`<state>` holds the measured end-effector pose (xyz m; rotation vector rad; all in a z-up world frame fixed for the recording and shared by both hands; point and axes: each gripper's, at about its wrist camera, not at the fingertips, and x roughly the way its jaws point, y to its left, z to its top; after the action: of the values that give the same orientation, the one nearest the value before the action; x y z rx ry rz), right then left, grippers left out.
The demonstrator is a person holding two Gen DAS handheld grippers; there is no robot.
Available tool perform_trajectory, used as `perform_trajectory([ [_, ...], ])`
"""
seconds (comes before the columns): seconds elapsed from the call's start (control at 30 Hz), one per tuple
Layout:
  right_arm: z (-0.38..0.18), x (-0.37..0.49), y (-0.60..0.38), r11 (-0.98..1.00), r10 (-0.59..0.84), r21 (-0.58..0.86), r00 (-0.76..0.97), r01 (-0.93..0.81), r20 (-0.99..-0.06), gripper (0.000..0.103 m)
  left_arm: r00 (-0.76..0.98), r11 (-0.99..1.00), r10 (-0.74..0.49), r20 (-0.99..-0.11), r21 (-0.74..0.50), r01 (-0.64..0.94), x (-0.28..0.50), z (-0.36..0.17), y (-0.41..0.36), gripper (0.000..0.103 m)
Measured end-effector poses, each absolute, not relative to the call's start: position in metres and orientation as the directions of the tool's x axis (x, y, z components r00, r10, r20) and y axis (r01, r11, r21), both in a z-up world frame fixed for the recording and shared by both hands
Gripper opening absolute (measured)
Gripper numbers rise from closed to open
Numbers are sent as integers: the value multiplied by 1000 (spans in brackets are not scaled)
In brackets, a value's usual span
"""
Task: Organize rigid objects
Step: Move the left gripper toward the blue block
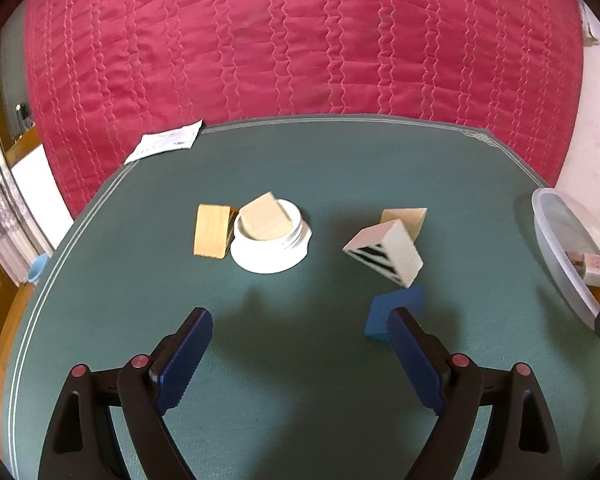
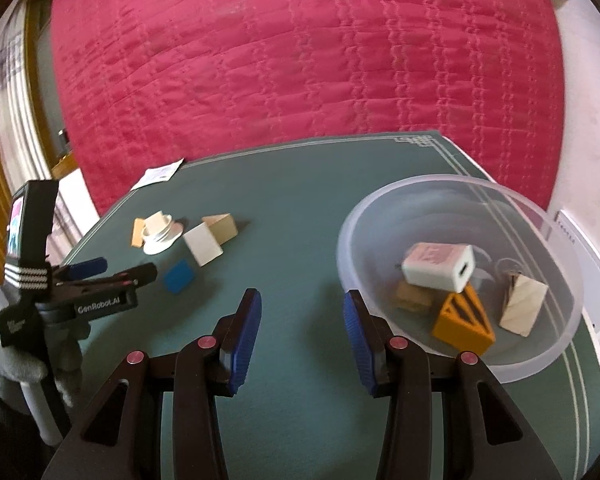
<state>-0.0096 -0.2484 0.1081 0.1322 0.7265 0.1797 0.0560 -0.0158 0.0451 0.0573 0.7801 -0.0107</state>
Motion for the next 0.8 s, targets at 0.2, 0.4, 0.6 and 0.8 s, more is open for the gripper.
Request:
perform_trajectory([
  [0.2, 104, -12, -240, 973, 231, 180, 718, -148, -656, 45, 703, 998, -32, -710, 22, 67, 57, 43, -22, 92],
  [0.4, 102, -11, -241, 971, 236, 185, 712, -150, -662, 45, 707, 986, -46, -706, 81, 144, 58, 39, -44, 91],
  [0.6, 102, -10, -241, 970, 243, 188, 706, -157, -665, 45, 693, 983, -47, -719, 89, 159, 60, 35, -45, 91],
  [0.8, 101, -10, -241, 969, 245, 187, 705, -160, -665, 45, 690, 979, -74, -720, 80, 188, 58, 37, -52, 91],
])
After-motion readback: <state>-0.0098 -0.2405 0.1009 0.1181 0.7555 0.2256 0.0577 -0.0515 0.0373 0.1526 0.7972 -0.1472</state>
